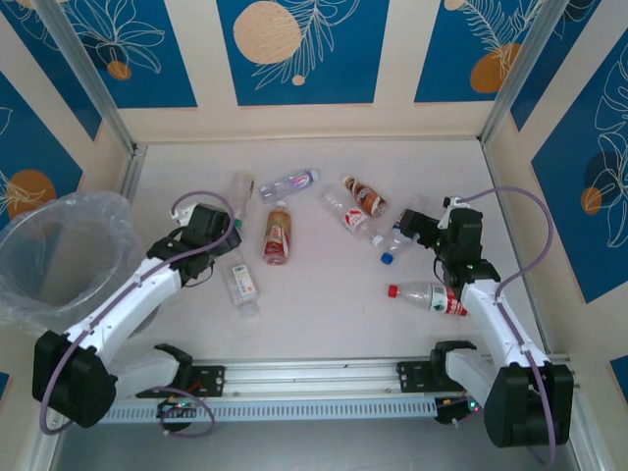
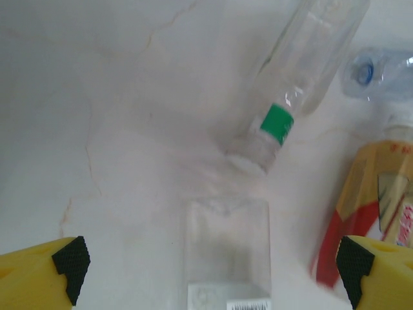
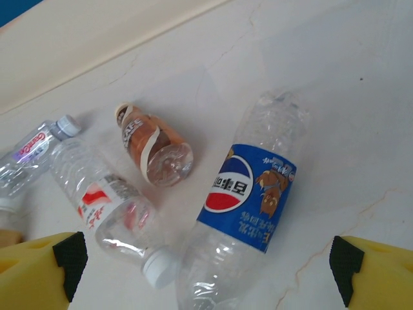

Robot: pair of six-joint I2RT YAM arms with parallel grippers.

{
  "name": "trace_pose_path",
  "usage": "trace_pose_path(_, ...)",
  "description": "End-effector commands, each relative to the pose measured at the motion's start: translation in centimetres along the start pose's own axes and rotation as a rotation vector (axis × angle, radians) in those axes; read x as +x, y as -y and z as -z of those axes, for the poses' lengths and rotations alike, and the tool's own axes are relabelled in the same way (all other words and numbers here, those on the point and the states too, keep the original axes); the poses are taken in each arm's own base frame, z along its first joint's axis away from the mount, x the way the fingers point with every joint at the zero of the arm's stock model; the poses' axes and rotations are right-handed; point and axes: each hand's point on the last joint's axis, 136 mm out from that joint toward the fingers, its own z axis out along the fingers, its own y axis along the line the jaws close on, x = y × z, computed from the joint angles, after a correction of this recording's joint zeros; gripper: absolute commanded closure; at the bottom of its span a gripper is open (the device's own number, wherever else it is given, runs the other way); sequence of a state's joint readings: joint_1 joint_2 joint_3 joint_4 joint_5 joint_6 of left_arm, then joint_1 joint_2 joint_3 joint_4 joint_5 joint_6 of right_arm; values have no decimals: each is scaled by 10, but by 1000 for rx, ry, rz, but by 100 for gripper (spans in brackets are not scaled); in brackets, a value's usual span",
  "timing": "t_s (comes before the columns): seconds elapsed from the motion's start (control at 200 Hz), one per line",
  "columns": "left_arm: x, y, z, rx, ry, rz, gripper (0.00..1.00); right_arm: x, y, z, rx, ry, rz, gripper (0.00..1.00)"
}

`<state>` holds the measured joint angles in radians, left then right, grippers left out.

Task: Put the plastic bottles in the bin

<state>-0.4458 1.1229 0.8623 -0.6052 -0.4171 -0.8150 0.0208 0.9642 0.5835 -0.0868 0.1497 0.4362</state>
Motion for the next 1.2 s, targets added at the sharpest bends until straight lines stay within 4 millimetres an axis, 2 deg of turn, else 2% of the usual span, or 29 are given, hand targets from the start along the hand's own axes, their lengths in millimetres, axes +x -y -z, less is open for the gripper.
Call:
trace_pose_path(0.0,36,-1,8,46,-159,17,1,14,-6,8,-12,-86,-30,1)
trace_pose_path(0.185,72,21,11,147,-330,-50,1,18,-3,11,5,-96,-20,1)
trace_pose_path(0.295,90,31,11,142,-432,-134,1,16,-6,13,2,-94,-1,1)
trace_pose_path(0.37,98,36,10,114,-442,-199,1,15,-8,15,-4,-85,11,1)
trace_pose_path(0.51,103,26,-1,-17,-432,-215,1,14,-8,18,2,-81,10,1)
trace_pose_path(0.755,108,6,-26,-169,-405,-215,1,12,-30,28,-86,-75,82,1)
trace_pose_path(1.07,116,8,-48,-160,-413,-217,1,16,-39,35,-91,-91,131,1)
trace_pose_path(1.195,117,7,-53,-167,-408,-226,6,12,-47,41,-113,-82,152,1)
